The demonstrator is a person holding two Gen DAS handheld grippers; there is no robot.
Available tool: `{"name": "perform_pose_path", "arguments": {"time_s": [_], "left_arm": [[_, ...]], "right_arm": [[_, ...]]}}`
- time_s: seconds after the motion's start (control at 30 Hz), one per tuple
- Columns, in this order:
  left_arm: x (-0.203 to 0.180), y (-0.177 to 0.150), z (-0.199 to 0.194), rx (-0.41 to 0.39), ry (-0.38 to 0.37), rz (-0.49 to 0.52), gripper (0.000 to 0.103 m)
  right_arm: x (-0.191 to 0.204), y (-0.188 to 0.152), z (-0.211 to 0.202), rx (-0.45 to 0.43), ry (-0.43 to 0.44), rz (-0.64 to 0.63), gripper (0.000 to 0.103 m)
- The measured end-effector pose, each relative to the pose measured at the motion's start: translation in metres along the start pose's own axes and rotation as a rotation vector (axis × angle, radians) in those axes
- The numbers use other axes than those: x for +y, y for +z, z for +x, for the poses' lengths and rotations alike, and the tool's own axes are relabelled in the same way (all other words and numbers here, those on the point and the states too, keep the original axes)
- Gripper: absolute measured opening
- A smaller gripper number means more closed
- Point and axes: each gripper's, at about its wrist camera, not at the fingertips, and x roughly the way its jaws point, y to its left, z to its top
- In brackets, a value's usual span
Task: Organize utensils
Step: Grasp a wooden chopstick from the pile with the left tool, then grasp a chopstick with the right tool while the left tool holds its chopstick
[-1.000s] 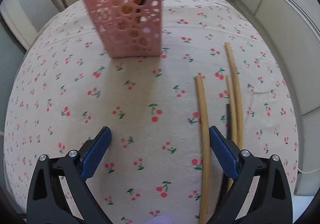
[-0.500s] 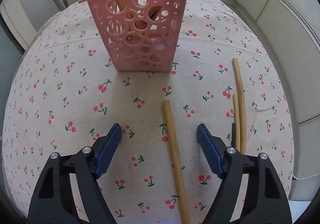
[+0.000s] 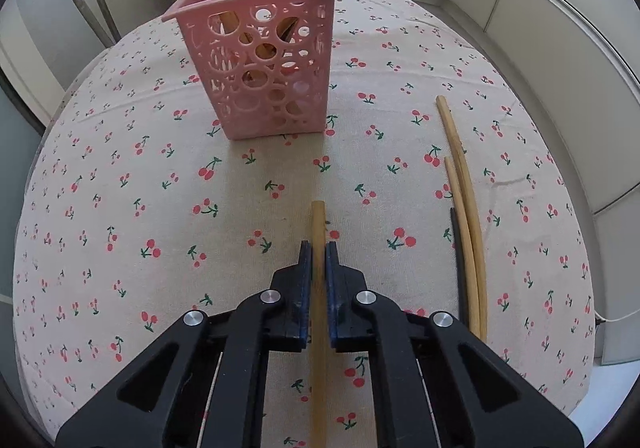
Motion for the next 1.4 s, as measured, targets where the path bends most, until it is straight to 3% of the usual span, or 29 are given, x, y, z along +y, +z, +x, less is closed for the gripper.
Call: {"name": "perform_pose_path", "arguments": {"time_s": [0.3, 0.53, 0.9, 1.1, 1.17, 1.2, 1.27, 1.3, 1.4], "left_arm": [[0.034, -0.005, -0.030, -0.058, 0.014, -0.042, 0.006], [0.058, 0.006, -0.065, -0.129, -0.008, -0.124, 0.006], [0.091, 0.025, -0.161, -0.334, -0.106, -0.171, 0.006], [0.099, 0.028, -0.166, -0.339, -0.128, -0.186, 0.007], [0.103, 0.028, -0.165, -0.337, -0.128, -0.195, 0.007], [0.104, 0.028, -0.165, -0.336, -0.129, -0.199, 0.007], [0.104, 0.028, -0.167, -0.338, -0.129, -0.204, 0.007], [0.104, 0.028, -0.168, -0.340, -0.128, -0.204, 0.007], [0.102, 0.027, -0.171, -0.356, -0.127, -0.197, 0.007]], "right_arm": [[0.018, 0.005, 0.040, 0.056, 0.000, 0.019, 0.096], [0.049, 0.018, 0.080, 0.030, -0.006, -0.048, 0.096], [0.081, 0.039, 0.132, -0.022, -0.033, -0.092, 0.090], [0.104, 0.038, 0.159, -0.064, -0.149, -0.212, 0.075], [0.112, 0.034, 0.162, -0.101, -0.222, -0.259, 0.056], [0.114, 0.032, 0.163, -0.126, -0.252, -0.280, 0.036], [0.112, 0.029, 0.161, -0.149, -0.290, -0.306, 0.016], [0.108, 0.031, 0.158, -0.144, -0.277, -0.298, 0.008], [0.082, 0.040, 0.145, -0.113, -0.160, -0.205, 0.008]]}}
